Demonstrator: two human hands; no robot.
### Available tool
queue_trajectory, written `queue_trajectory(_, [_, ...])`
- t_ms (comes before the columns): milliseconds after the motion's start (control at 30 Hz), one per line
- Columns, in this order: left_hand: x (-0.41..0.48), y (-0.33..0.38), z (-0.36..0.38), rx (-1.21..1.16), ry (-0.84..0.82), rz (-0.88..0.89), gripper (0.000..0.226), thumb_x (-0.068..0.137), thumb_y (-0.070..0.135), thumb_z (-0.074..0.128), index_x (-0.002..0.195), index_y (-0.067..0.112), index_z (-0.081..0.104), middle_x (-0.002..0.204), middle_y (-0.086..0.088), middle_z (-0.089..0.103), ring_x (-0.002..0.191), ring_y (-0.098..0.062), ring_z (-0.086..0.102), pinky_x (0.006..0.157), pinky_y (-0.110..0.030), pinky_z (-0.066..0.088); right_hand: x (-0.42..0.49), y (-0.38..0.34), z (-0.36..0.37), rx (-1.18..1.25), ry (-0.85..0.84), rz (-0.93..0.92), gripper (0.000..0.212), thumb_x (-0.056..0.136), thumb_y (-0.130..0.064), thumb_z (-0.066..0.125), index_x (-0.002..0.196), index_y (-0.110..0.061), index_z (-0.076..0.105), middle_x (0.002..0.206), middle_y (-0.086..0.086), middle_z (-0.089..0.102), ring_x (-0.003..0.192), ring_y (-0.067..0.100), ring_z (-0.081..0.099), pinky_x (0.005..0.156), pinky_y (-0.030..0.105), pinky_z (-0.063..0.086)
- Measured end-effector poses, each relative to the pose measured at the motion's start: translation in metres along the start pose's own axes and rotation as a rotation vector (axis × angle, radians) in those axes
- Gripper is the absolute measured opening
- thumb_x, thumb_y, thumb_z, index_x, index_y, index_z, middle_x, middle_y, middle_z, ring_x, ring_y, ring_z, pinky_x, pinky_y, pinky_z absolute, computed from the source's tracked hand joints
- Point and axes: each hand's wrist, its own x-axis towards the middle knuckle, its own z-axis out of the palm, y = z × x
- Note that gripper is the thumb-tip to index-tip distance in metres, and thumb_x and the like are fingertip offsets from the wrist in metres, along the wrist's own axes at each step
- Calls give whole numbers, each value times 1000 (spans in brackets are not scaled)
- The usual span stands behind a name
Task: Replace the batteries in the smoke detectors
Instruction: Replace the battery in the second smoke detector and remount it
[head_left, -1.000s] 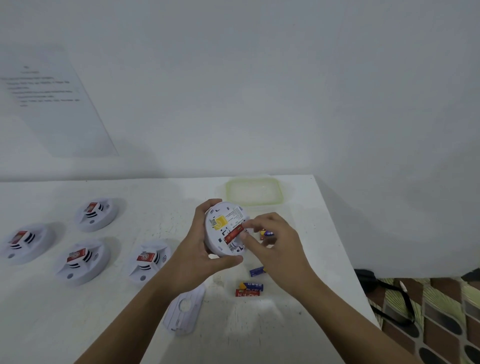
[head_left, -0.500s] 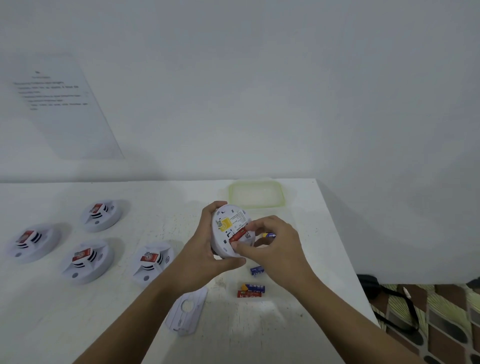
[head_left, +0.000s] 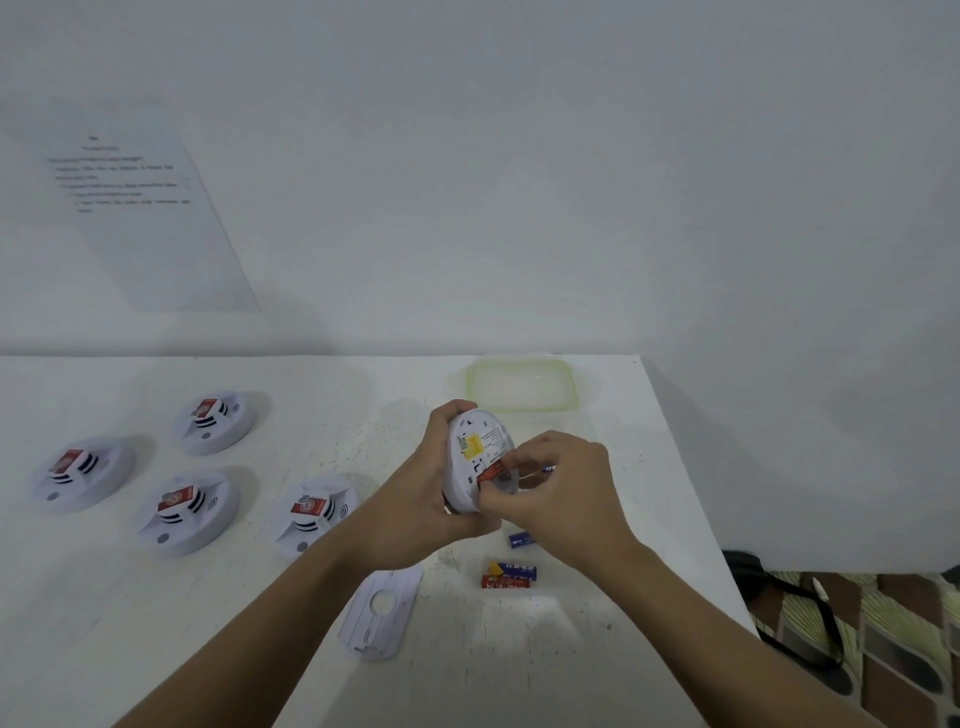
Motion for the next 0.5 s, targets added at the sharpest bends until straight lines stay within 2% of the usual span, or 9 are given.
queue_trajectory(100, [1,-1,0,-16,-7,0,93,81,3,81,145,28,18,125,9,55,111,0,61,83,-17,55,0,1,-1,17,-1,5,41,58,-47,81,92,-24,82,82,-8,73,76,7,70,67,34,63])
queue_trajectory(167, [1,0,-1,-20,-11,-3,94,81,4,82,146,27,18,126,7,56,111,-5,63,85,-20,56,0,1,-2,12,-10,11,40,60,-45,84,94,-23,82,84,-8,73,76,6,70,68,33,63])
queue_trajectory(333, [4,4,1,5,-21,3,93,81,3,81,145,25,18,123,11,55,107,5,62,80,-13,54,1,0,-5,-8,-20,17,35,65,-37,88,96,-21,82,85,-6,74,76,7,71,69,32,63])
queue_trajectory(500, [6,1,2,13,-23,11,92,81,5,82,145,26,19,126,8,56,111,-2,62,85,-18,55,1,1,-7,-7,-36,1,32,66,-34,87,95,-21,82,84,-6,75,75,4,71,68,28,62])
